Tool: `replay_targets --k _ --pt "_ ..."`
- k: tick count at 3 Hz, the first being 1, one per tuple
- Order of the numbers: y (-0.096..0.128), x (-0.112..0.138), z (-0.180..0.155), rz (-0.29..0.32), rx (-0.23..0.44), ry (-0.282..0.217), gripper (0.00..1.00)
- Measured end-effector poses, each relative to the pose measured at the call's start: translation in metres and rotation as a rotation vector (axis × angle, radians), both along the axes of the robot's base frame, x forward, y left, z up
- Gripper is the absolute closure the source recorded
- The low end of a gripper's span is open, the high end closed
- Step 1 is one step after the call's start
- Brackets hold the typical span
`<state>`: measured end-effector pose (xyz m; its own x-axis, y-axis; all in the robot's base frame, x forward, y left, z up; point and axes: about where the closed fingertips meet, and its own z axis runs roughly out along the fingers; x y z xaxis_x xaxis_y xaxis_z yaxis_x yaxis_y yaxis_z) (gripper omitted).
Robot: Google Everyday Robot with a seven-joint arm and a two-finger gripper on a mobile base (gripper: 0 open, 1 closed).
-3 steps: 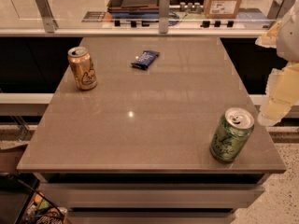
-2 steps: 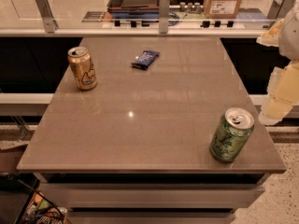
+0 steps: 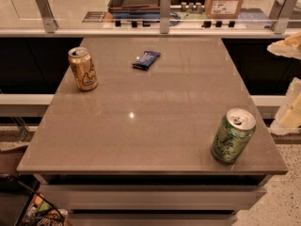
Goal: Move green can near rxbar blueberry
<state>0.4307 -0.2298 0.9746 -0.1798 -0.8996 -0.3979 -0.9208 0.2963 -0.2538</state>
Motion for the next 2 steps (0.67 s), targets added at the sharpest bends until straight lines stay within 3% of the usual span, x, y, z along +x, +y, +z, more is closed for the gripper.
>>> replay_targets --k 2 --pt "-0.007 -0.005 -0.038 0.071 0.247 -0.062 0.0"
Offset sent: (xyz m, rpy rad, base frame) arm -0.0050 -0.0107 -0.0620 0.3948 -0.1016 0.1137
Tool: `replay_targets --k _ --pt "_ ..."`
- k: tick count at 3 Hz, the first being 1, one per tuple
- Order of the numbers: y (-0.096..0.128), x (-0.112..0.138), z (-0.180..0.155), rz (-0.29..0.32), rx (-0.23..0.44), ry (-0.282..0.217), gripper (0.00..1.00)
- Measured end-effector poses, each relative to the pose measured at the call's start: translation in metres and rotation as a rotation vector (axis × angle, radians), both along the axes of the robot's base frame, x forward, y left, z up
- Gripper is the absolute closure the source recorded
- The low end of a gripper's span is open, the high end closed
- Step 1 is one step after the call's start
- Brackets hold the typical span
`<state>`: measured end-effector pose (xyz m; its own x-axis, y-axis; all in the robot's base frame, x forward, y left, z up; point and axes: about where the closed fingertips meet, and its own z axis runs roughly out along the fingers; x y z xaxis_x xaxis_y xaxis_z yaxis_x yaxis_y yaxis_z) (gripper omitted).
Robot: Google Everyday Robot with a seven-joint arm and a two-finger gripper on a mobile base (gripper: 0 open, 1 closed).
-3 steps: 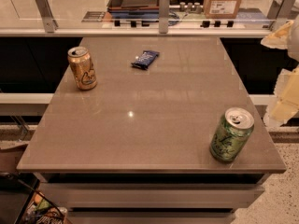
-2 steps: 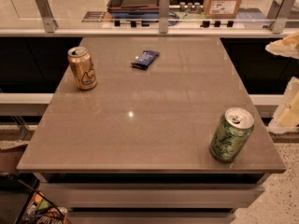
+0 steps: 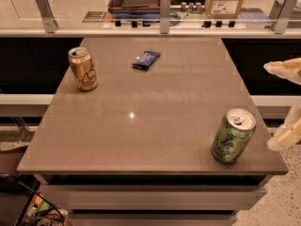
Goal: Move green can near rxbar blueberry
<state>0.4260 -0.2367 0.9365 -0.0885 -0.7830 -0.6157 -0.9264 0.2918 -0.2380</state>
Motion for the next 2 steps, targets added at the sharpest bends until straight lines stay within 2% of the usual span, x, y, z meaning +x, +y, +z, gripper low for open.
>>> replay_targets --k 2 --pt "0.015 -0.004 -0.033 0.066 0.226 -0.068 0.0"
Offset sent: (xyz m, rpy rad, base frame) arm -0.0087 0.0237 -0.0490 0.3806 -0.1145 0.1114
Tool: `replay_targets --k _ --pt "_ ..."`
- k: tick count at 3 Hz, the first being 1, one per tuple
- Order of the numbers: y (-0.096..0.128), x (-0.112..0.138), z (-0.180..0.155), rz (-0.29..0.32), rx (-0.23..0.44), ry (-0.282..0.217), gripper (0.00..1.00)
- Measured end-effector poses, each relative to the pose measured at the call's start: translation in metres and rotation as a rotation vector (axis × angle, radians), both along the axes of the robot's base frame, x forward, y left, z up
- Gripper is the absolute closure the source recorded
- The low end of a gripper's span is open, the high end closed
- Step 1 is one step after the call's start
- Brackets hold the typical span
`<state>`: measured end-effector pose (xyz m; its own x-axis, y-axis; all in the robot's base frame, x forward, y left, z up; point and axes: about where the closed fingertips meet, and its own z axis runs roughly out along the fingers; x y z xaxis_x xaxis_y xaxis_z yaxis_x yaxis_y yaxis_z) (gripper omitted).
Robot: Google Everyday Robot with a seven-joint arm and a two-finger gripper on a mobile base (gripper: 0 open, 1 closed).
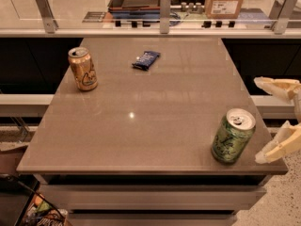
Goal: Move green can near rxbar blueberry
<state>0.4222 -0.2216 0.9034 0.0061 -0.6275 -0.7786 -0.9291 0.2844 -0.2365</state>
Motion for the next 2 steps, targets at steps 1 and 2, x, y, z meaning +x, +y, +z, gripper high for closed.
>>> replay_targets --k 1,2 --pt "0.011 -0.004 -0.01 0.025 0.113 -0.015 0.0" --pt "0.018 -0.007 -0.02 0.041 0.215 0.003 0.0"
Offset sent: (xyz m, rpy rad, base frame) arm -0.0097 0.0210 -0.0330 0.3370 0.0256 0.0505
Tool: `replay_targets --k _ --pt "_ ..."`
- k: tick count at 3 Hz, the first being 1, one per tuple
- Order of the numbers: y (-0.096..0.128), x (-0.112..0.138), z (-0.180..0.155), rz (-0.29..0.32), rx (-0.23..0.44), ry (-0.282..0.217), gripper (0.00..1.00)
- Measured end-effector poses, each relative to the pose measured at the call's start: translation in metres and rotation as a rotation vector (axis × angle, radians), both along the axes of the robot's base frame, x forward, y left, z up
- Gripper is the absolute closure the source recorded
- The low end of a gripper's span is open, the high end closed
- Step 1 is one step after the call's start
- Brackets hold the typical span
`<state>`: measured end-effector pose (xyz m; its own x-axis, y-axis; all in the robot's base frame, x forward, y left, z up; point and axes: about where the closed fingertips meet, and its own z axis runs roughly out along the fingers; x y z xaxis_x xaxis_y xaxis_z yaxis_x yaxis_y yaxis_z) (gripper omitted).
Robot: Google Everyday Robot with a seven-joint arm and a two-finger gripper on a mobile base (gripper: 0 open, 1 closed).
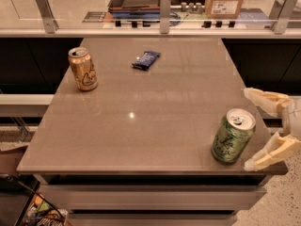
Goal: Move green can near rxbar blueberry
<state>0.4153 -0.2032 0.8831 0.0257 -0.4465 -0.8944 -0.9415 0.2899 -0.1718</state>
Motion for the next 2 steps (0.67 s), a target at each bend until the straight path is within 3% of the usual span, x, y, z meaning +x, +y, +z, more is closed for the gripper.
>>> replay_targets --k 2 --pt "0.0111 -0.0039 -0.0135 0.037 0.122 0.04 0.0"
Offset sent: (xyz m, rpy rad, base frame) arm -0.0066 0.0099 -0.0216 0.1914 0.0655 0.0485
